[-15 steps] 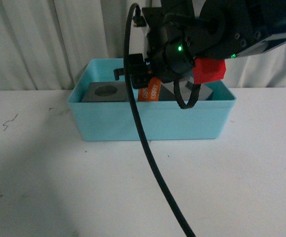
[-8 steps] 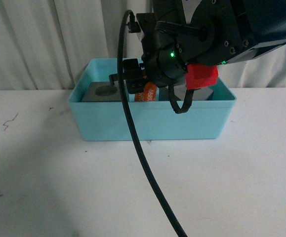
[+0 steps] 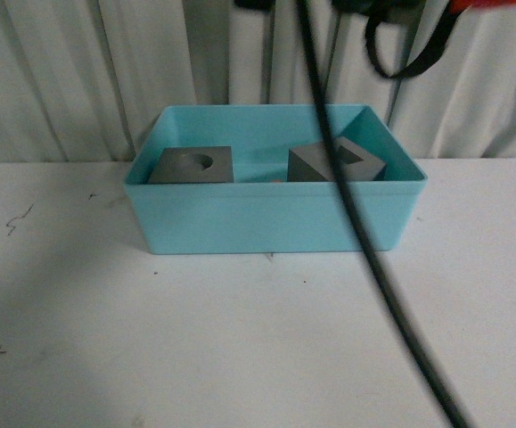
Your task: Place gray and orange parts in blue box
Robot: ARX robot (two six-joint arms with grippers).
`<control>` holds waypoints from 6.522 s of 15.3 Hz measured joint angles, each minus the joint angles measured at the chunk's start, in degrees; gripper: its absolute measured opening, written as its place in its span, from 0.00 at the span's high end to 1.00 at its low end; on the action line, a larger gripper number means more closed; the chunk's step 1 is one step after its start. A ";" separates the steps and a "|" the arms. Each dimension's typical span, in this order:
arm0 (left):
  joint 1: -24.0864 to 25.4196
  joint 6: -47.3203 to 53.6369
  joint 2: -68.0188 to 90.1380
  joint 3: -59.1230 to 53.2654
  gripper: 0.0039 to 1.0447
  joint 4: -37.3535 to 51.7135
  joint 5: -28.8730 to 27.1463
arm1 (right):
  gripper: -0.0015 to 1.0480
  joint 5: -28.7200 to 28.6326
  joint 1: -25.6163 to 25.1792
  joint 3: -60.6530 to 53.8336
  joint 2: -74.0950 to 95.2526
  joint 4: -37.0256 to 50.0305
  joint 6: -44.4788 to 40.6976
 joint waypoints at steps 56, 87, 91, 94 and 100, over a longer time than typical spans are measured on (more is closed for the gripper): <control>0.00 0.00 0.00 0.00 0.06 0.00 0.00 | 0.22 1.31 -23.52 -81.05 -110.77 -17.84 -7.06; 0.00 -0.02 0.00 0.00 0.06 0.00 0.00 | 0.06 1.31 -23.52 -81.05 -110.77 -17.84 -7.06; 0.00 0.00 0.00 0.00 0.06 0.00 0.00 | 0.06 1.31 -23.52 -81.05 -110.77 -17.84 -7.06; 0.00 -0.02 0.00 0.00 0.06 0.00 0.00 | 0.06 1.31 -23.52 -81.05 -110.77 -17.84 -7.06; 0.00 -0.02 0.00 0.00 0.06 0.00 0.00 | 0.06 1.31 -23.52 -81.05 -110.77 -17.84 -7.06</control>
